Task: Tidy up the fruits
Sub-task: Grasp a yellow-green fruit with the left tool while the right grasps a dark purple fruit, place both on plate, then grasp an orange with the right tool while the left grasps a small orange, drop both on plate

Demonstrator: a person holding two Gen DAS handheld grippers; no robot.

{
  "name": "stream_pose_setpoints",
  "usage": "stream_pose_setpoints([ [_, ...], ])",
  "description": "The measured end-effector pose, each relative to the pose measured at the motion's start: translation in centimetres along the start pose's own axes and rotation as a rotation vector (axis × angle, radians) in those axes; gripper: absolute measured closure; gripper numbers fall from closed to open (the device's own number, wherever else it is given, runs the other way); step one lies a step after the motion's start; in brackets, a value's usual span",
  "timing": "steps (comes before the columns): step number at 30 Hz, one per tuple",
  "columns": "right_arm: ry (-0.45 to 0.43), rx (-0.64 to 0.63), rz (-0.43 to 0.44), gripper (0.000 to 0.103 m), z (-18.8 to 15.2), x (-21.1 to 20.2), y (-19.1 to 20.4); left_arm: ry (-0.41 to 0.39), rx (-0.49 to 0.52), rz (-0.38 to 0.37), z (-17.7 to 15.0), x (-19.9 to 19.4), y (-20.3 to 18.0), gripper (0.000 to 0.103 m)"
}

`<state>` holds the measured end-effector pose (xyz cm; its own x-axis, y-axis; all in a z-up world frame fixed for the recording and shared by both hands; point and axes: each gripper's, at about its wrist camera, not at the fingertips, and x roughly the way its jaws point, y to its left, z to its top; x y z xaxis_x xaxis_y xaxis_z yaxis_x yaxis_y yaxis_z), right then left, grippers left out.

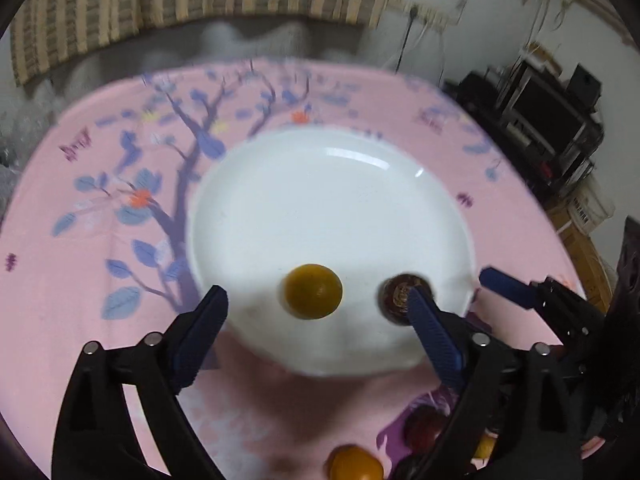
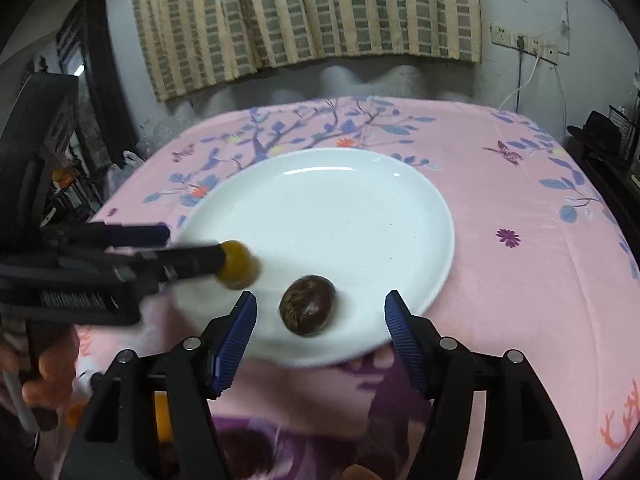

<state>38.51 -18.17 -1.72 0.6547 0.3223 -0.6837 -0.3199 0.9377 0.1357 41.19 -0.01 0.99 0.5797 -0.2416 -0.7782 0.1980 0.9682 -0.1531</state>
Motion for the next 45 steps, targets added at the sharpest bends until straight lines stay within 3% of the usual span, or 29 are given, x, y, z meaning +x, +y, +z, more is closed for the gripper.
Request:
stream_pose_setpoints([
  [5, -0.031, -0.031, 0.109, 0.035, -4.0, -6.8, 2.3, -0.092, 0.011, -0.016, -5.0, -7.7, 1.1, 0.01],
  [9, -0.018, -0.058, 0.182, 0.035, -7.6, -9.6, 4.7, -0.126, -0.006, -0.013, -10.4, -11.0, 1.9, 0.009],
  [17, 0.038, -0.11, 0.166, 0.035, -9.7, -8.3, 7.5, -0.078, -0.033, -0.03, -17.6, -11.3, 2.5, 0.009],
  [19, 0.055, -0.1, 0.155, 0.043, -9.8, -7.7, 7.3, -0.075, -0.021, -0.018, -18.5, -11.2, 2.4, 0.009],
  [21, 0.079, -0.09, 0.159, 0.064, -10.1, -7.0, 7.2, -0.072, -0.013, -0.013, -18.7, -10.9, 2.4, 0.009],
  [22, 0.088, -0.089, 0.166, 0.067, -10.2, -6.8, 7.1, -0.067, -0.014, -0.009, -18.8, -10.6, 2.5, 0.009],
  [27, 0.053, -0.065, 0.181, 0.068, -10.2, -7.6, 6.5, -0.004, -0.052, -0.042, -18.4, -8.5, 3.1, 0.035],
  [32, 0.044, -0.06, 0.179, 0.067, -10.1, -7.9, 6.3, 0.02, -0.078, -0.067, -17.8, -7.1, 3.5, 0.037],
  [38, 0.024, -0.068, 0.181, 0.067, -9.9, -8.5, 6.3, 0.027, -0.102, -0.085, -18.0, -7.1, 4.0, 0.058],
  [45, 0.032, -0.062, 0.179, 0.067, -9.9, -8.4, 6.1, 0.027, -0.104, -0.086, -18.3, -7.5, 4.1, 0.059],
])
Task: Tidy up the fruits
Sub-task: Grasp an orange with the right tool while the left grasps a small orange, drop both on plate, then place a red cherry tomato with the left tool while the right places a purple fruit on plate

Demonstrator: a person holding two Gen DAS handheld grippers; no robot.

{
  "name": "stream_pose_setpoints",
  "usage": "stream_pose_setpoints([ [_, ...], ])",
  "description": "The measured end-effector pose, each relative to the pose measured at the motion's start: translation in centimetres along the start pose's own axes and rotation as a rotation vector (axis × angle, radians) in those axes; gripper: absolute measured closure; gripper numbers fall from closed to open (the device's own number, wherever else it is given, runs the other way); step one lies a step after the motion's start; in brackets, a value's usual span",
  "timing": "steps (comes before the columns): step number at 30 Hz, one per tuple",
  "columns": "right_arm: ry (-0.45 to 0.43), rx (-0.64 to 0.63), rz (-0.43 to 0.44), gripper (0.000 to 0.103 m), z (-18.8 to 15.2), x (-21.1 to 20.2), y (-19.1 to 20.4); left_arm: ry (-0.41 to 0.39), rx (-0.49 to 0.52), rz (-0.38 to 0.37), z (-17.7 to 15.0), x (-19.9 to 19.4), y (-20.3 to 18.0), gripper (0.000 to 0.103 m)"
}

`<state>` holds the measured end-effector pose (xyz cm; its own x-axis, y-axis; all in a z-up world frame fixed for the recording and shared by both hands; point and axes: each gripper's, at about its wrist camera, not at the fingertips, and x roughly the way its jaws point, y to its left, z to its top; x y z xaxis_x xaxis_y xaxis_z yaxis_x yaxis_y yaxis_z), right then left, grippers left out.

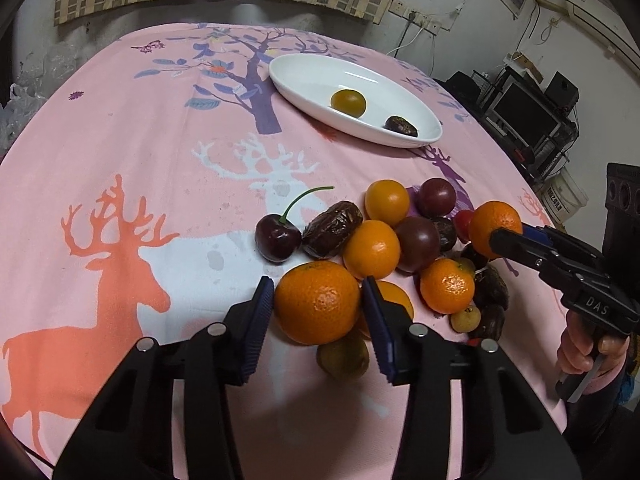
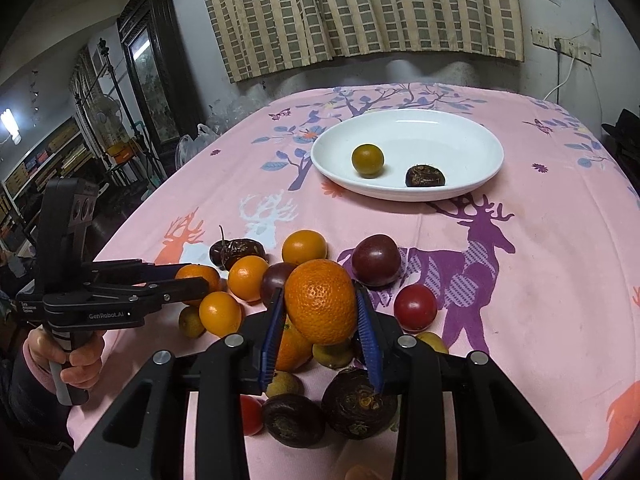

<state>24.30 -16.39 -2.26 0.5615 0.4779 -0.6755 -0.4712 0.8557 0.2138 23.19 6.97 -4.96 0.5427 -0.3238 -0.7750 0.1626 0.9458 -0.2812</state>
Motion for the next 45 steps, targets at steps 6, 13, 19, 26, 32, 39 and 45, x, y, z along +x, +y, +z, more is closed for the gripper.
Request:
stream_pose_setpoints([
  [6, -0.052, 0.04, 0.014, 0.067, 1.7, -0.4, -1.2, -0.016, -0.013, -0.081, 2.6, -1.0, -0.4, 0.059],
  [13, -0.157, 0.119, -0.106, 0.067, 7.8, 2.3, -5.8, -0.072, 0.054, -0.108, 13.5, 1.8, -4.0, 0.059],
  [19, -0.124, 0.156, -0.187, 0.067, 11.0, 7.8, -10.5, -0.009, 0.113, -0.014, 19.6, 9.7, -6.8, 0.059],
  [26, -0.151, 0.141, -0.172, 0.03, 10.7, 6.5, -10.2, -0.046, 0.117, 0.067, 20.1, 9.3, -7.7, 0.015],
  [32, -0.164, 0.056, -0.158, 0.029, 6.6, -0.8, -6.4, -0.17, 0.141, 0.056, 14.4, 0.2, -7.0, 0.01],
  [39, -0.078, 0.048, -0.096, 0.03, -2.4, -4.9, -1.7, -0.201, 0.101, 0.033, 3.1, -4.9, -4.1, 0.009],
  [45, 0.03, 0.05, -0.047, 0.058, -6.7, -3.7, 2.0, -0.155, 0.071, 0.031, -2.8, -5.6, -2.3, 0.009],
])
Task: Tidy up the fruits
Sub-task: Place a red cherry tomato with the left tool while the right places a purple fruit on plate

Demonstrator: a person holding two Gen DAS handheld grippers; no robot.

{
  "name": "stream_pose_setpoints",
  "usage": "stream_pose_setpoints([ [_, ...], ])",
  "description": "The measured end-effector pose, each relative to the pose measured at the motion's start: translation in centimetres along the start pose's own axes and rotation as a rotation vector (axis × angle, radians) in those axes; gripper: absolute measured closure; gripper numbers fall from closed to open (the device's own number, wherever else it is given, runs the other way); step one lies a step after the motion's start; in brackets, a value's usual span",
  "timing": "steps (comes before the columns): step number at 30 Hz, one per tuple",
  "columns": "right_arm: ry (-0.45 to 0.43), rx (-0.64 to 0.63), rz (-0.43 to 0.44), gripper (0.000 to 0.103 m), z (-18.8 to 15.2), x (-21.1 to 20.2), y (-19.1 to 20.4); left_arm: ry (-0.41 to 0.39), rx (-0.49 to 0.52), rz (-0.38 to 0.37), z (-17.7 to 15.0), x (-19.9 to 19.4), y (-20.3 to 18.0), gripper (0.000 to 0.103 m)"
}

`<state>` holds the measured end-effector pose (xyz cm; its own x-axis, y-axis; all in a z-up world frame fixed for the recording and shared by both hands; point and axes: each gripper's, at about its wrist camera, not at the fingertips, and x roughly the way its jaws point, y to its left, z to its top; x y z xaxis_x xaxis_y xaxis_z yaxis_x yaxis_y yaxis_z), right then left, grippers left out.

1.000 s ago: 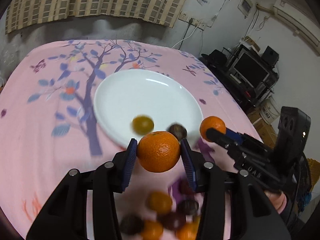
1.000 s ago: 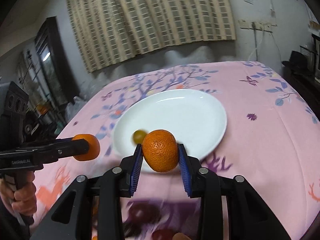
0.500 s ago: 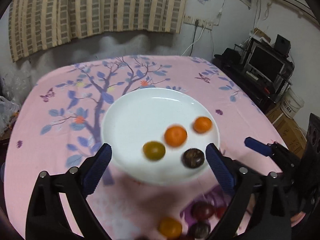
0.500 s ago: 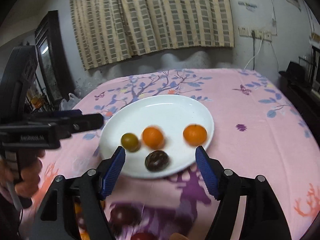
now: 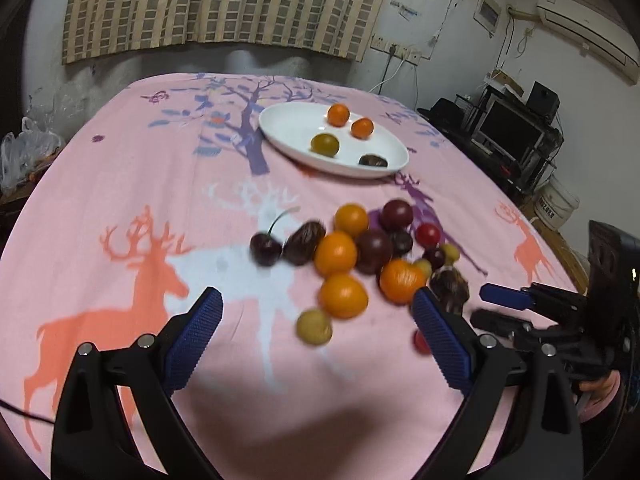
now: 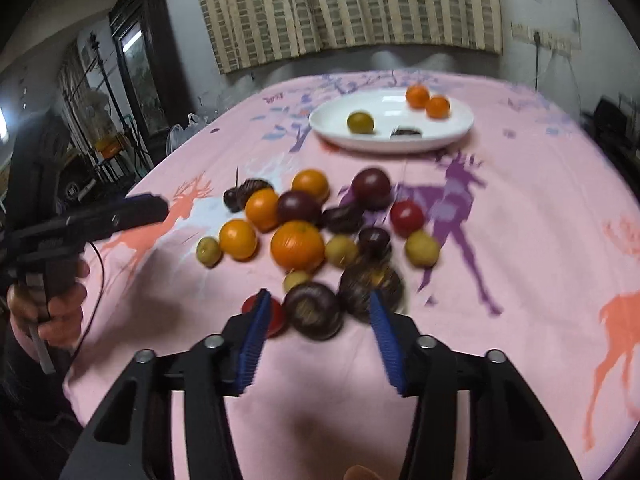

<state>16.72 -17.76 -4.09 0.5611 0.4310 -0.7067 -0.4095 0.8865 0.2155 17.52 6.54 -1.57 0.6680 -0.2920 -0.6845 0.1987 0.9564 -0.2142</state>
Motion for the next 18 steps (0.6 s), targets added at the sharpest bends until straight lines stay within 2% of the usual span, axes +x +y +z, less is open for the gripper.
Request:
stream_pose_setpoints([
  [4, 0.038, 0.124, 0.055, 0.061, -0.8, 1.1, -0.5, -0.035, 0.022, 0.021, -1.7, -1.6, 0.0, 0.009],
  [11, 0.05, 0.245, 0.037, 0.061, -0.1, 2.6, -1.0, -0.058, 0.028, -0.021, -2.3, -2.8, 0.1, 0.009],
  [18, 0.056, 0.255, -0.002, 0.061, 0.6, 3.5, -1.1, -0.038, 0.108, -0.053, -3.2, -2.5, -1.9, 0.009],
])
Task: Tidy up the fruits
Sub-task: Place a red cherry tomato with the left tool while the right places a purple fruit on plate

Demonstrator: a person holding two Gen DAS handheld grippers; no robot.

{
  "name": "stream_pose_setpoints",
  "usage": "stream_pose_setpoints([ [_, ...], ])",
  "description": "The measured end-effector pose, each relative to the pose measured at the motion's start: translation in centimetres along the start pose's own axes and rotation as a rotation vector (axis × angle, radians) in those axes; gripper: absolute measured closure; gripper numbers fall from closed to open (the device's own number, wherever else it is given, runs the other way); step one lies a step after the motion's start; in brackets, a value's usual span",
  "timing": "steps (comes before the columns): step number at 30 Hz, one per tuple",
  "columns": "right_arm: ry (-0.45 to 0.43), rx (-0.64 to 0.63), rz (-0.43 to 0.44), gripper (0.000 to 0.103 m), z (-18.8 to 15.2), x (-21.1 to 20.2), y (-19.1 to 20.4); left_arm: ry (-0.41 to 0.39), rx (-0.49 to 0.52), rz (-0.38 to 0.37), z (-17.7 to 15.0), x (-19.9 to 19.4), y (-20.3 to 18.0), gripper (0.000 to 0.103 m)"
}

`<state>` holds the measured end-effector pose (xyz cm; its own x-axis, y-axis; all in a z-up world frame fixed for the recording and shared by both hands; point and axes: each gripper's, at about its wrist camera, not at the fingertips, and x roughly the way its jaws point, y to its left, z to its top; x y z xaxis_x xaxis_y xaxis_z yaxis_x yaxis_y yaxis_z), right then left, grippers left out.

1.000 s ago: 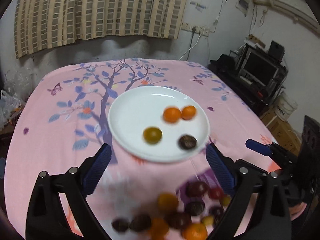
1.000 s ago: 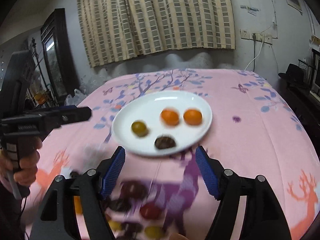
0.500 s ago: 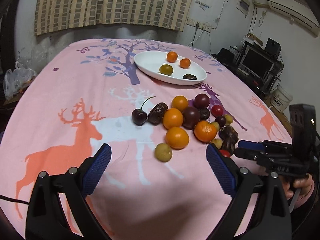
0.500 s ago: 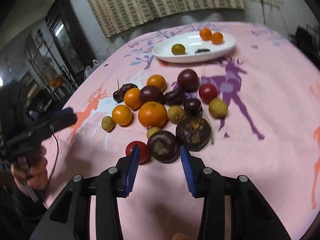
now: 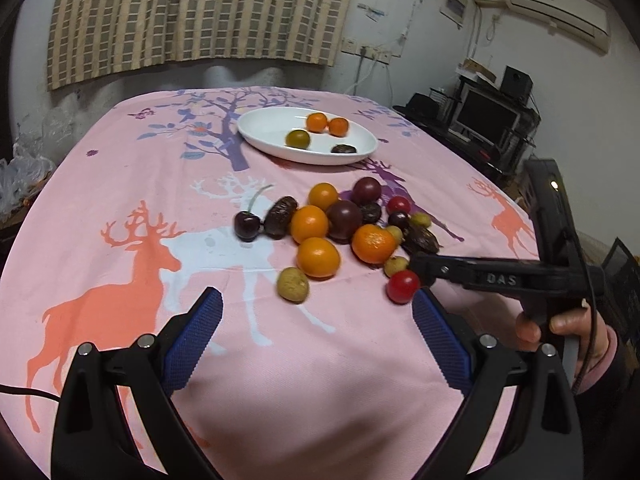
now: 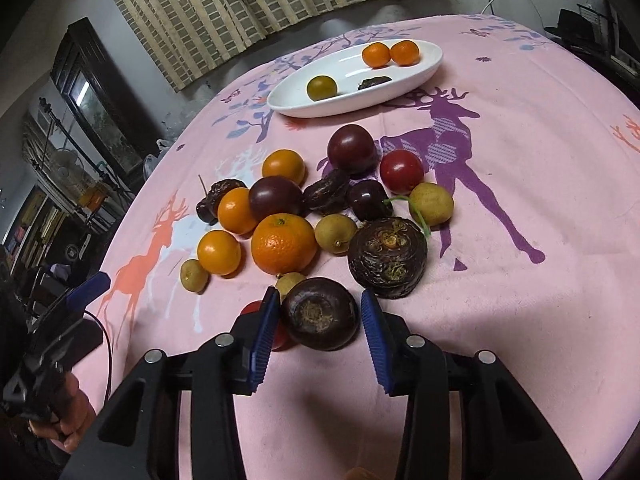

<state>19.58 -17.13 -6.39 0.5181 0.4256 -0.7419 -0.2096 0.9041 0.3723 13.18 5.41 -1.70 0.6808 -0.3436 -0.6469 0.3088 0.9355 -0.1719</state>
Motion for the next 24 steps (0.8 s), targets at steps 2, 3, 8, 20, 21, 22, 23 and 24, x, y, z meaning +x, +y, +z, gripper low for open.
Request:
stream_pose_setpoints([
  [2, 0.012, 0.028, 0.008, 0.063, 0.1, 0.1, -0.6, 0.008, 0.019, -0.011, -0.2, 0.3, -0.7, 0.009],
  [3, 0.016, 0.037, 0.017, 0.063, 0.0, 0.0, -0.8, 0.015, 0.033, -0.022, -0.3, 0.5, -1.2, 0.009],
  [8, -0.021, 0.022, 0.041, 0.063, -0.8, -2.5, -1.5, 0.047, 0.085, -0.098, 0.1, 1.9, -3.4, 0.009],
  [20, -0.106, 0.011, 0.058, 0.063, -1.6, -6.1, -3.2, 0.202, 0.137, -0.104, 1.6, 9.0, -7.4, 0.044],
  [21, -0.105, 0.011, 0.061, 0.063, -1.6, -6.1, -3.4, 0.212, 0.143, -0.098, 1.6, 9.3, -7.5, 0.047],
  [22, -0.102, 0.013, 0.065, 0.063, -1.6, -6.1, -3.5, 0.222, 0.146, -0.097, 1.6, 9.6, -7.6, 0.052],
  [23, -0.101, 0.014, 0.069, 0.063, -1.6, -6.0, -3.6, 0.232, 0.151, -0.099, 1.4, 9.8, -7.6, 0.055],
  [24, -0.101, 0.012, 0.07, 0.063, -1.6, -6.0, -3.6, 0.243, 0.154, -0.099, 1.3, 9.9, -7.6, 0.063],
])
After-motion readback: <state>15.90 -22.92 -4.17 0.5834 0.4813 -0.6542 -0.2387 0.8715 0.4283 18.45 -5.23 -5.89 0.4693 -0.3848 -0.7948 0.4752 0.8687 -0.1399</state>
